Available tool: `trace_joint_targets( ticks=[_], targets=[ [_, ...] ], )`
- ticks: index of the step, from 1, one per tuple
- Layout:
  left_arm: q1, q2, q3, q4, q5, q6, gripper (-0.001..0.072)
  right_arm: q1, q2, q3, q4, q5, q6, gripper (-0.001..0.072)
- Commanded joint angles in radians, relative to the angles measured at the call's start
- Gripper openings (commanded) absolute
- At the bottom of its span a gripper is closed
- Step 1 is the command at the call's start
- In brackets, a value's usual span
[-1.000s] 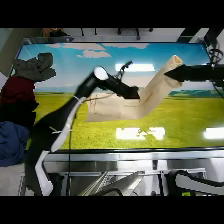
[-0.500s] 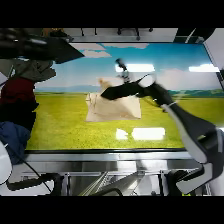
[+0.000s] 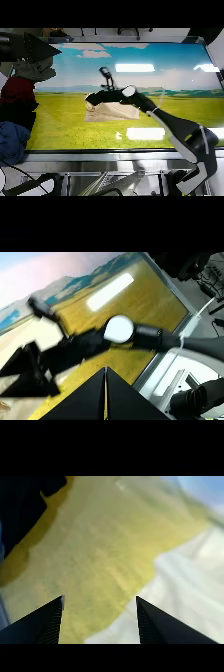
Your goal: Fold the shirts.
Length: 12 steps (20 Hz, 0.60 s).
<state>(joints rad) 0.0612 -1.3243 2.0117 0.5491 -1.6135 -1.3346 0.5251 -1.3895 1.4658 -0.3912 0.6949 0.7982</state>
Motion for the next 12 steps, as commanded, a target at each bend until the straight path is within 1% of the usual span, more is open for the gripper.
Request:
trace_joint_targets(
  ticks=[1,3,5,7,8,9,12],
  targets=[
    [0.004,0.005,0.000,0.001,-0.010,0.000,0.0011,-0.197,0.128,0.000,-0.160,0.186,0.137,0.0503],
    [0.004,0.005,0.000,0.001,-0.010,-0.001,0.0011,-0.311,0.163,0.000,-0.287,0.240,0.224,0.0504],
    [0.004,0.005,0.000,0.001,-0.012,-0.001,0.0011,-0.411,0.157,-0.001,-0.396,0.304,0.301,0.0507],
    [0.004,0.005,0.000,0.001,-0.020,-0.001,0.0011,-0.486,0.118,-0.002,-0.436,0.399,0.332,0.0519],
    [0.004,0.005,0.000,0.001,-0.021,-0.001,0.0011,-0.510,0.092,-0.002,-0.436,0.441,0.332,0.0632],
    [0.004,0.005,0.000,0.001,-0.021,-0.001,0.0011,-0.523,0.064,-0.002,-0.436,0.473,0.332,0.0715],
    [0.004,0.005,0.000,0.001,-0.018,-0.001,0.0011,-0.523,-0.032,-0.002,-0.436,0.516,0.332,0.0715]
  ],
)
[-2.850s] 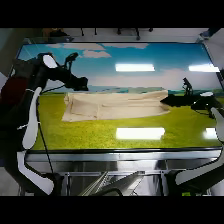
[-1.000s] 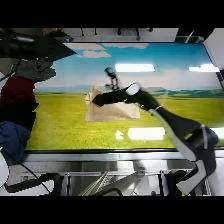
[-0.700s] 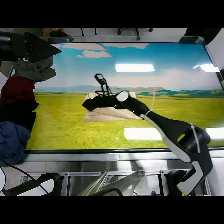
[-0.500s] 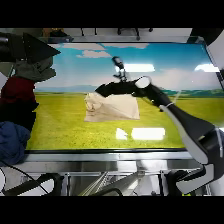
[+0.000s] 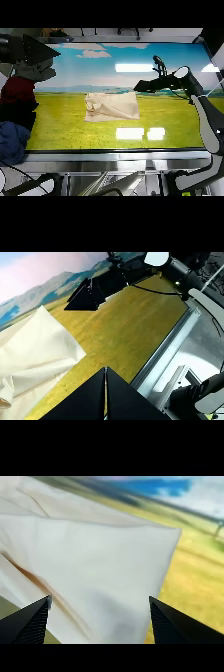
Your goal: Fold the shirts.
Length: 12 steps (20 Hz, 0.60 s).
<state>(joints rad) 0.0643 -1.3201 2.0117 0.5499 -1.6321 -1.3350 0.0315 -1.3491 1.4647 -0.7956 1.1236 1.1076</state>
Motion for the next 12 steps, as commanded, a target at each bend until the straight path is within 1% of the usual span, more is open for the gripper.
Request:
trace_joint_targets(
  ticks=[1,5,8,9,10,11,12],
  targets=[
    [0.001,0.000,0.000,0.000,0.002,-0.001,0.0011,-0.026,-0.103,0.000,-0.030,0.090,0.022,0.0715],
    [0.001,0.000,0.000,0.000,0.001,-0.001,0.0011,0.006,-0.203,0.000,-0.018,0.089,0.014,0.0715],
    [0.001,0.000,0.000,0.000,0.001,-0.001,0.0011,0.036,-0.236,0.000,0.064,0.089,-0.031,0.0711],
    [0.001,0.000,0.000,0.000,0.001,-0.001,0.0011,0.047,-0.243,0.000,0.088,0.089,-0.046,0.0692],
    [0.001,0.000,0.000,0.000,0.001,-0.001,0.0011,0.055,-0.247,0.000,0.111,0.089,-0.053,0.0521],
    [0.001,0.000,0.000,0.000,0.001,-0.001,0.0011,0.059,-0.248,0.000,0.147,0.090,-0.090,0.0185],
    [0.001,0.000,0.000,0.000,0.001,-0.001,0.0011,0.058,-0.244,0.002,0.191,0.098,-0.113,0.0025]
  ],
)
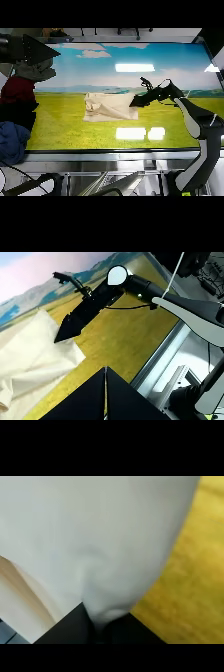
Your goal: Fold the shirts.
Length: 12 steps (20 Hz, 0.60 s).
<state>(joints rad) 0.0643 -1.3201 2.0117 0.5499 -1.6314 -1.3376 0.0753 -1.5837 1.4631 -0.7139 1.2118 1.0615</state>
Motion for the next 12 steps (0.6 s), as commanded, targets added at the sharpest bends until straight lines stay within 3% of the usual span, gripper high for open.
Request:
trace_joint_targets(
  ticks=[1,6,9,12],
  targets=[
    [0.001,0.000,0.000,0.000,0.000,0.002,0.0011,0.011,0.002,0.009,0.160,0.019,-0.089,0.0022],
    [0.001,0.000,0.000,0.000,0.000,0.002,0.0011,-0.109,0.142,0.189,0.228,-0.011,-0.082,0.0020],
    [0.001,0.000,0.000,0.000,0.000,0.002,0.0011,-0.261,0.215,0.261,0.224,-0.063,-0.005,0.0020],
    [0.001,0.000,0.000,0.000,-0.001,0.002,0.0011,-0.425,0.231,0.261,0.136,-0.027,0.095,0.0020]
  ],
)
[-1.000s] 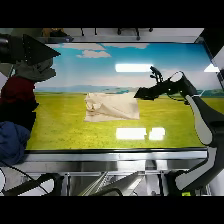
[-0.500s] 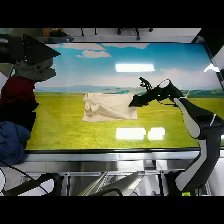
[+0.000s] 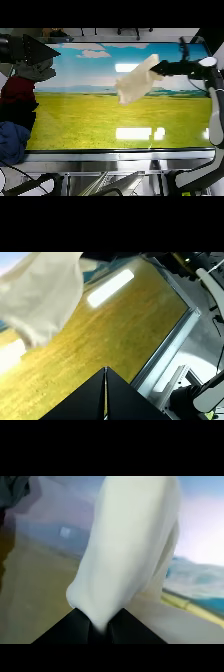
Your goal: Fold the shirts.
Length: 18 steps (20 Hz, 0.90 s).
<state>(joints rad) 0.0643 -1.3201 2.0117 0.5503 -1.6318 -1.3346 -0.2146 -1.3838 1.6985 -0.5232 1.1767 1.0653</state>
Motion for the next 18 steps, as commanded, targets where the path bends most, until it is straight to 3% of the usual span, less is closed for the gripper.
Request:
trace_joint_targets(
  ticks=[1,8,12,18],
  targets=[
    [0.001,0.000,0.000,0.000,-0.005,-0.001,0.0011,-0.192,0.031,0.021,-0.096,0.021,0.124,0.0020],
    [0.001,0.000,0.000,0.000,-0.018,0.000,0.0011,-0.560,0.117,-0.069,-0.408,0.079,0.343,0.0019],
    [0.001,0.000,0.000,0.000,-0.018,0.011,0.0011,-0.723,0.241,-0.252,-0.632,0.103,0.454,0.0018],
    [0.001,0.000,0.000,0.000,-0.018,0.036,0.0011,-0.857,0.451,-0.714,-0.648,0.052,0.558,0.0020]
  ],
)
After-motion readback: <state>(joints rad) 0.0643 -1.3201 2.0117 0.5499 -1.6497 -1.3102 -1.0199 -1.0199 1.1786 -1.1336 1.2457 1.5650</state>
